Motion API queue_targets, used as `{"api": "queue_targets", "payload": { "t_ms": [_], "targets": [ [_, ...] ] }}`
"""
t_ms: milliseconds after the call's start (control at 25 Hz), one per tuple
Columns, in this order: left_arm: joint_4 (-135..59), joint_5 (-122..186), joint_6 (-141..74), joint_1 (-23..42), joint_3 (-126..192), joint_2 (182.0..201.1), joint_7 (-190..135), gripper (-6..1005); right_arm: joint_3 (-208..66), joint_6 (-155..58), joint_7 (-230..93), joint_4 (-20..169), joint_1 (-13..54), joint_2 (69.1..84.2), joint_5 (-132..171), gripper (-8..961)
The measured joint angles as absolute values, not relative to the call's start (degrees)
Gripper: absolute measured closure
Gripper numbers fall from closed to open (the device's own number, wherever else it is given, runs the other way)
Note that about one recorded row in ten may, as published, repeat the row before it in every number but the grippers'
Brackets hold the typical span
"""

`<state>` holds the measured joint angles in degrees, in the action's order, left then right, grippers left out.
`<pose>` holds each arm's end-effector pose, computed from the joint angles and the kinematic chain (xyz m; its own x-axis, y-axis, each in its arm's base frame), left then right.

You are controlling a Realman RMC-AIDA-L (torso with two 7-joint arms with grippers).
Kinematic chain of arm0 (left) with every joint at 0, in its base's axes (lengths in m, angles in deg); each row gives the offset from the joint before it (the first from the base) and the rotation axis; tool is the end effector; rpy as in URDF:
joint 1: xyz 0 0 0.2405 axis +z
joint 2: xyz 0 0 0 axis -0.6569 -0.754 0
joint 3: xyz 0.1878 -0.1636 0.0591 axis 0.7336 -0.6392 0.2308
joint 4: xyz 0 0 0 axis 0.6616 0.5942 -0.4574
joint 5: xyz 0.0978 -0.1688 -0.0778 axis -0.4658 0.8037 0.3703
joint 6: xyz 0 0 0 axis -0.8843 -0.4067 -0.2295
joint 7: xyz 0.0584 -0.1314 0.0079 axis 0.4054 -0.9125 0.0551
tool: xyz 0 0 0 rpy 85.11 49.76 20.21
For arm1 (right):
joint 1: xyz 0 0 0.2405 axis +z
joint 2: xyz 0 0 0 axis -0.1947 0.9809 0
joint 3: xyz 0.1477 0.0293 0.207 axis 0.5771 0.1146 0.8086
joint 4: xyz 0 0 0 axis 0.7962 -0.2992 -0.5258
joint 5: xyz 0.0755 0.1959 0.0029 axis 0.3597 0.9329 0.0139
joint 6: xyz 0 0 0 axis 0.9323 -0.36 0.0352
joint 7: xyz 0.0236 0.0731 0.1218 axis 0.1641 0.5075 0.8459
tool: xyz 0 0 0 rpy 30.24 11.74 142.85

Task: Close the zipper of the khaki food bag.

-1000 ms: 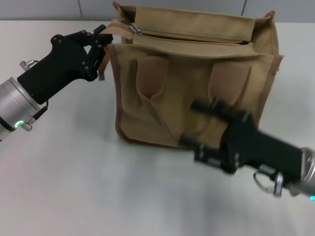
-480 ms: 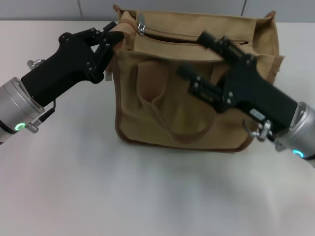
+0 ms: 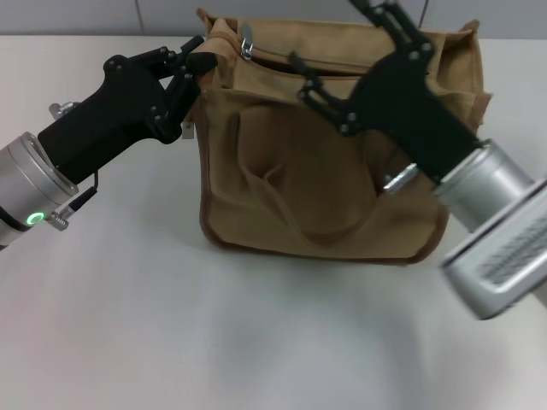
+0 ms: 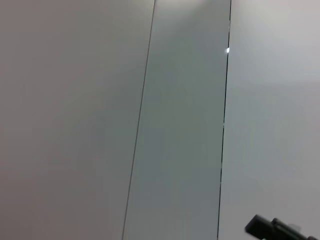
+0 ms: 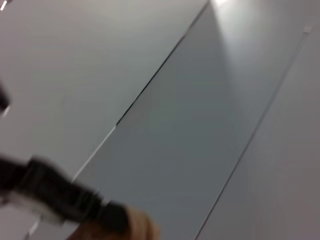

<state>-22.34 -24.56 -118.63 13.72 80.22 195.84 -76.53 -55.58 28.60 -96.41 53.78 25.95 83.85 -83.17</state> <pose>-0.2420 0.3160 -0.0037 0.4899 -0.0491 0.8704 0.4679 -0.8276 -0.3101 0.1790 0.3166 -0.0771 0.6673 0.6469 -0.3691 -0.0638 -0.4442 -0.8937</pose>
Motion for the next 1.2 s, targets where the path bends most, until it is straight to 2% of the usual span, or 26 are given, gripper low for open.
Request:
{"api": "queue_targets", "payload": {
  "t_ms": [400,1200],
  "targets": [
    [-22.27,-24.57,-120.11,13.39,80.25,195.84,-77.44,936,-52.85,20.05,-118.17,46.67,26.43,83.84,-83.29,177],
    [-22.20,-24.57,-120.70,12.05,80.90,195.84,-79.21,934,-52.08,16.98,-123.36,42.56,26.54,83.84,-83.82,178]
  ]
}}
